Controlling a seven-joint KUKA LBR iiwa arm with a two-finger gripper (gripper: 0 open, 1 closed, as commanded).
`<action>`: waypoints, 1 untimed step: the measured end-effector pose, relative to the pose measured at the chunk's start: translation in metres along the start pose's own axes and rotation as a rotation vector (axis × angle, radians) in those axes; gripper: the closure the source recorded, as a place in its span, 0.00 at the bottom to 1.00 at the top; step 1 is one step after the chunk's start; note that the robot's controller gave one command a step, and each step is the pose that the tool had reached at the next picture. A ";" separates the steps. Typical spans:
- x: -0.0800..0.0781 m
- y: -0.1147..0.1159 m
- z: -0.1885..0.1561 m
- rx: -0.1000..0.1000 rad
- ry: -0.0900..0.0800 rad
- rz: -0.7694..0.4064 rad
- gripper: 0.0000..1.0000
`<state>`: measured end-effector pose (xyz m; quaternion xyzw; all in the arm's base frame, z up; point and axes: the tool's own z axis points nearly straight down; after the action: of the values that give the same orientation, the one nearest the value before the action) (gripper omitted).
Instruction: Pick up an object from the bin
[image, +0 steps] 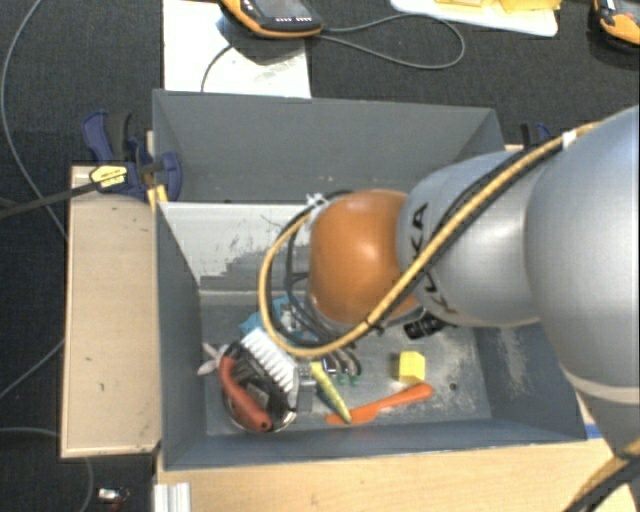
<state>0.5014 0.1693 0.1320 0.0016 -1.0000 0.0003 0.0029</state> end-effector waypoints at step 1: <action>-0.002 0.000 -0.003 -0.001 -0.006 0.005 0.00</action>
Offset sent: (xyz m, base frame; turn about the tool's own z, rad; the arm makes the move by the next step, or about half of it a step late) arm -0.0227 0.0585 -0.0084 0.0628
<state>0.5032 0.1688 0.1354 -0.0011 -1.0000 -0.0003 -0.0002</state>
